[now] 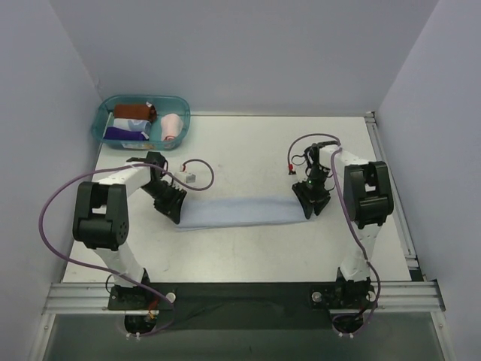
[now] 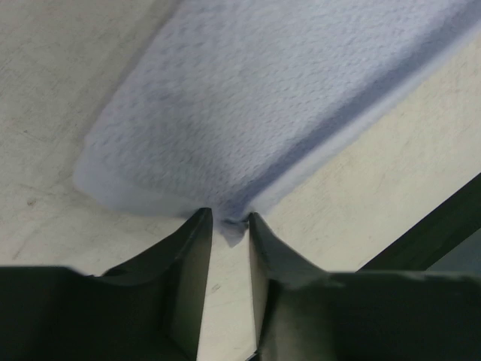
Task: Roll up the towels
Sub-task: Fold the towel
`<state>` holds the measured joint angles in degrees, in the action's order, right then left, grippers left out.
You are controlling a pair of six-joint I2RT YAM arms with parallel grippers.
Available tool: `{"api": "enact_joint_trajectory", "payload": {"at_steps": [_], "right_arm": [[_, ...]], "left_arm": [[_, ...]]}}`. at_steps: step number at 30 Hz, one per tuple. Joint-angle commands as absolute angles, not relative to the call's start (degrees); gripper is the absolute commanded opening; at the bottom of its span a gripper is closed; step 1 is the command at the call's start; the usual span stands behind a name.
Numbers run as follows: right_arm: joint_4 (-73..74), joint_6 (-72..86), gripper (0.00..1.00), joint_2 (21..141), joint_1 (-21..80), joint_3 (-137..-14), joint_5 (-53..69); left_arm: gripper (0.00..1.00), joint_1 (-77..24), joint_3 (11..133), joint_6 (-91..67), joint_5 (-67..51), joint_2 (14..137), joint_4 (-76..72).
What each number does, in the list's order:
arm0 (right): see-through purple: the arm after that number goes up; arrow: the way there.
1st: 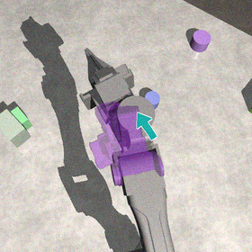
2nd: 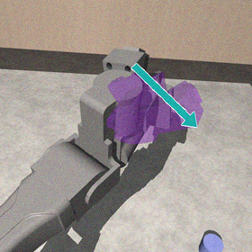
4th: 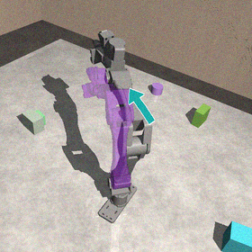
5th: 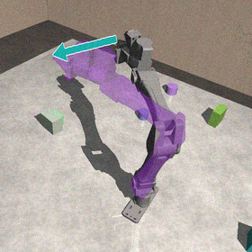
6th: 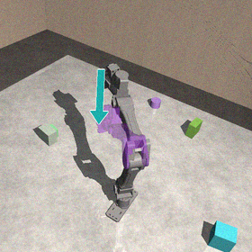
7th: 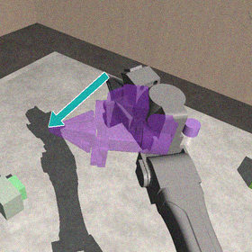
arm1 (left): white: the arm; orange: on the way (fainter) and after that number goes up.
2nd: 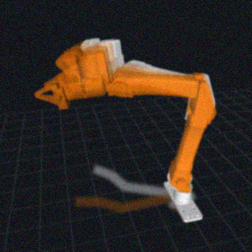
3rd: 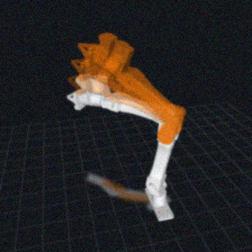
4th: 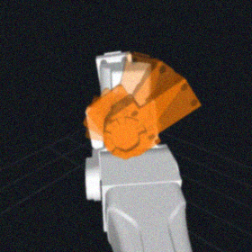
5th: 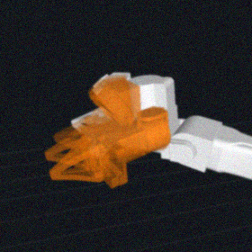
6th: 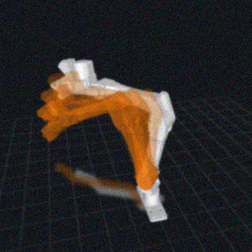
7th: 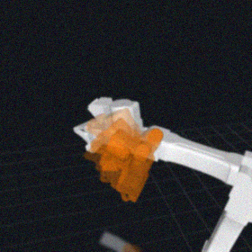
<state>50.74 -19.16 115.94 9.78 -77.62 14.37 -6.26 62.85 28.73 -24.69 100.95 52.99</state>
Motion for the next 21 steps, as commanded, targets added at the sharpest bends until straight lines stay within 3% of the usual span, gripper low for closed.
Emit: {"api": "enact_joint_trajectory", "payload": {"at_steps": [1,4,11,21], "right_arm": [[52.03,-19.86,0.44,114.09,9.49,-77.78,13.45],[52.73,-20.04,0.49,110.66,8.53,-78.57,14.32],[59.32,-21.36,0.53,103.98,6.86,-84.46,22.41],[58.89,-20.04,0.49,112.67,0.88,-90.61,24.08]], "left_arm": [[0.41,-5.71,63.19,28.83,-25.05,100.2,51.15],[0.48,-5.62,63.37,29.18,-26.45,97.75,51.42],[0.48,-5.1,66.7,30.67,-28.47,94.66,53.79],[0.54,-2.38,71.28,27.42,-29.88,98.26,51.59]]}}
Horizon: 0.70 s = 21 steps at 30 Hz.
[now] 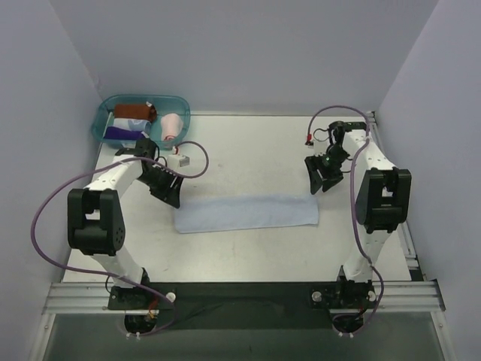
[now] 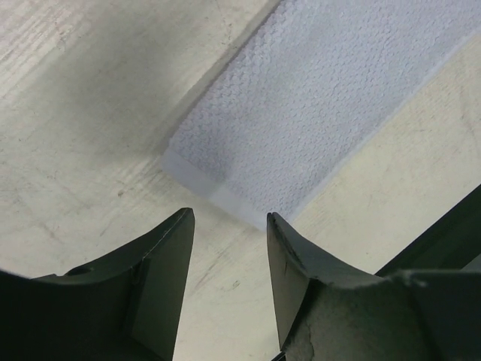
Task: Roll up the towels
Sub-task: Fold the towel
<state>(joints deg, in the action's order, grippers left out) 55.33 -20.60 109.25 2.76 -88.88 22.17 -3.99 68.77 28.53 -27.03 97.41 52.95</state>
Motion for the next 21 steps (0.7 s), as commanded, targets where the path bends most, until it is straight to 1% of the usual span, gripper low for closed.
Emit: {"api": "enact_joint_trajectory", "payload": {"at_steps": [1,12,15,21], "right_arm": [[58.71,-20.39,0.49,113.11,0.79,-90.7,24.26],[57.75,-18.81,0.51,117.59,0.61,-91.23,29.53],[57.48,-17.76,0.49,119.18,0.53,-91.84,30.67],[56.95,-17.23,0.48,119.97,0.26,-90.88,29.71]], "left_arm": [[0.55,-2.2,71.63,27.42,-29.8,98.87,51.59],[0.56,-2.2,70.93,24.96,-32.17,104.41,48.34],[0.56,-2.11,71.01,23.73,-32.96,105.99,47.46],[0.55,-2.2,70.4,22.76,-33.57,106.79,46.93]]}}
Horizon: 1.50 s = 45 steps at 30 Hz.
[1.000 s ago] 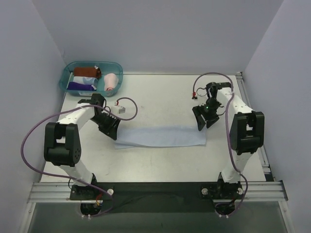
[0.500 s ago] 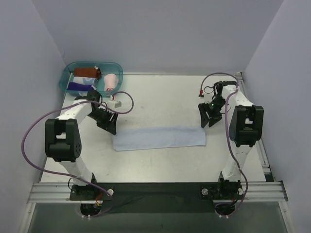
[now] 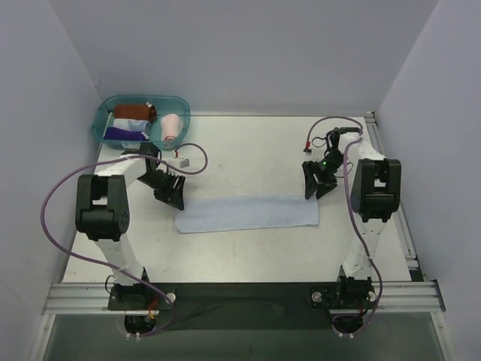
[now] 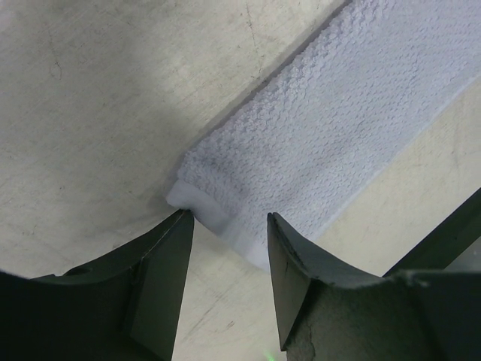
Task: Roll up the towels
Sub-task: Fold the towel
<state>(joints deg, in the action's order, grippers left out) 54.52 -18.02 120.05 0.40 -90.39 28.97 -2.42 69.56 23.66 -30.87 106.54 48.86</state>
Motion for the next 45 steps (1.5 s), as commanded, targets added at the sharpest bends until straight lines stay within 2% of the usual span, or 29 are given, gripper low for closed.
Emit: {"api": "enact_joint_trajectory", "payload": {"at_steps": [1,9,19,23,24,26,31,37,45], "right_arm": [[56.87,-17.14,0.48,119.97,0.18,-90.62,29.62],[56.25,-16.96,0.38,119.44,-1.76,-88.42,31.11],[55.81,-17.14,0.39,119.36,-2.81,-87.1,30.67],[55.64,-16.79,0.32,119.44,-2.81,-87.36,31.9],[55.63,-16.79,0.25,119.62,-2.73,-87.36,32.17],[55.72,-16.87,0.19,119.27,-2.81,-87.36,32.52],[56.16,-16.96,0.0,116.99,-3.86,-87.19,32.87],[57.13,-18.19,0.0,114.08,-8.17,-88.5,33.31],[58.45,-16.88,0.0,118.82,-8.18,-94.04,36.12]], "left_arm": [[0.54,-2.2,70.05,22.68,-33.66,106.87,46.76],[0.45,-2.2,69.17,21.27,-34.8,106.79,45.44],[0.41,-1.41,69.26,18.9,-31.91,108.28,43.51],[0.37,-1.32,69.52,18.37,-32.52,108.72,43.24],[0.33,-1.32,69.52,18.28,-32.69,108.98,43.24],[0.27,-1.32,69.7,18.11,-32.87,108.81,43.15],[0.0,-0.36,69.0,18.19,-34.19,106.97,43.15],[0.0,4.56,68.47,20.04,-37.52,102.13,44.03],[0.0,5.01,71.8,19.34,-40.69,106.34,44.83]]}}
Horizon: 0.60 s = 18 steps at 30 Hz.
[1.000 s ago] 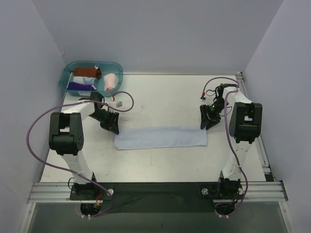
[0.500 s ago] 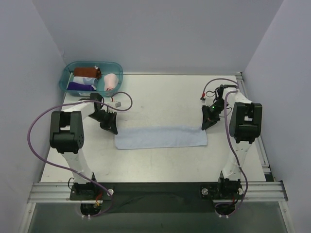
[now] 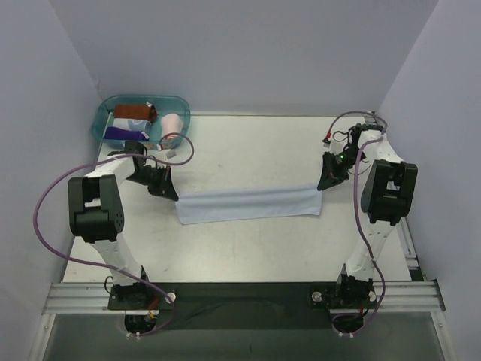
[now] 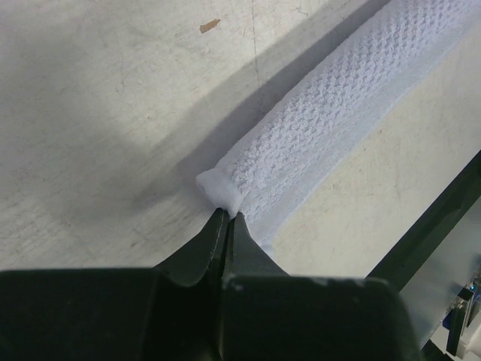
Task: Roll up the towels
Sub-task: Fold the towel
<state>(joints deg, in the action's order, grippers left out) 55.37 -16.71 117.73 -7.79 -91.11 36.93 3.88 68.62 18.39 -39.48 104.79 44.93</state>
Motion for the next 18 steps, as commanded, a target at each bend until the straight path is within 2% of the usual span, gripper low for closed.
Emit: {"api": "enact_joint_trajectory", "payload": {"at_steps": [1,15,18], "right_arm": [[58.36,-16.7,0.0,119.52,-8.17,-94.48,36.21],[55.46,-13.36,0.0,125.86,-5.89,-99.49,34.28],[55.11,-12.75,0.0,127.08,-5.28,-100.28,32.88]], "left_arm": [[0.0,5.1,72.24,19.07,-40.95,107.13,44.65],[0.0,4.39,79.01,16.88,-42.36,113.55,43.07],[0.12,4.39,79.8,15.91,-43.24,114.87,42.98]]}}
